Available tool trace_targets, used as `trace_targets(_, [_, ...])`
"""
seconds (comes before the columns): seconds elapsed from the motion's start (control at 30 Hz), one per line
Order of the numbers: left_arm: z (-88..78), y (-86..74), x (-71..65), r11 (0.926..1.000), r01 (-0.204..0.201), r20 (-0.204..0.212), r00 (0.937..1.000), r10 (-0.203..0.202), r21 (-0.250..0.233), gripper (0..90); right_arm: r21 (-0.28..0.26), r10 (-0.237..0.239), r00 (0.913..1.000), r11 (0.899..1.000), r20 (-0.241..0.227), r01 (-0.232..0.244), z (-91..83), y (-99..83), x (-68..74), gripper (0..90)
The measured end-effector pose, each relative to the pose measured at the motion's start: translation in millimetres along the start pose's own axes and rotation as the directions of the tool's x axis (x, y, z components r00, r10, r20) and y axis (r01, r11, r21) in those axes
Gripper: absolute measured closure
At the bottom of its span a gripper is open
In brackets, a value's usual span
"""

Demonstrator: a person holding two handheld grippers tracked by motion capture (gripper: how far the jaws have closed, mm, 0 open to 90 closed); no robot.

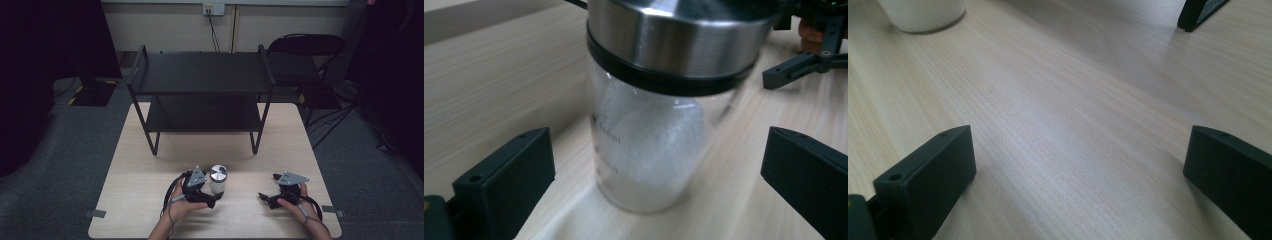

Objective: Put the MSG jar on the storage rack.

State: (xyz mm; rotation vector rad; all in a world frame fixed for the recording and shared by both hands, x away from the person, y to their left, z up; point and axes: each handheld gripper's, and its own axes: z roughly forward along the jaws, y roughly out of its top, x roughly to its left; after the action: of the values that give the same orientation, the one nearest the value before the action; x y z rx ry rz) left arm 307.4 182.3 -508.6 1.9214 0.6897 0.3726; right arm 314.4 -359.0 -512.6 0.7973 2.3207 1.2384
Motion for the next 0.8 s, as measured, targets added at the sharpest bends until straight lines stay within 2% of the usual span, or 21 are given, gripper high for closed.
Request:
trace_targets(0.13, [11.2,-4.8,2.7,0.9998,-0.015,0.018,0.9997,0.015,-0.013,2.5,0.0,0.0,1.0,1.0,0.0,0.0,0.0,0.0,0.0,0.0])
trace_targets(0.23, [17.6,-6.8,1.5,0.9995,-0.028,0.015,0.9995,0.028,-0.013,8.4,0.0,0.0,1.0,1.0,0.0,0.0,0.0,0.0,0.0,0.0])
trace_targets(0.47, [22.1,-11.7,0.5,0.9987,-0.037,-0.009,0.9993,0.037,-0.034,29.9,0.0,0.0,1.0,1.0,0.0,0.0,0.0,0.0,0.0,0.0])
trace_targets(0.57, [22.5,-15.0,-0.5,0.9972,-0.059,-0.015,0.9982,0.058,-0.047,30.8,0.0,0.0,1.0,1.0,0.0,0.0,0.0,0.0,0.0,0.0])
trace_targets(0.8, [21.9,-15.4,-1.2,0.9972,-0.055,-0.019,0.9983,0.054,-0.051,31.4,0.0,0.0,1.0,1.0,0.0,0.0,0.0,0.0,0.0,0.0])
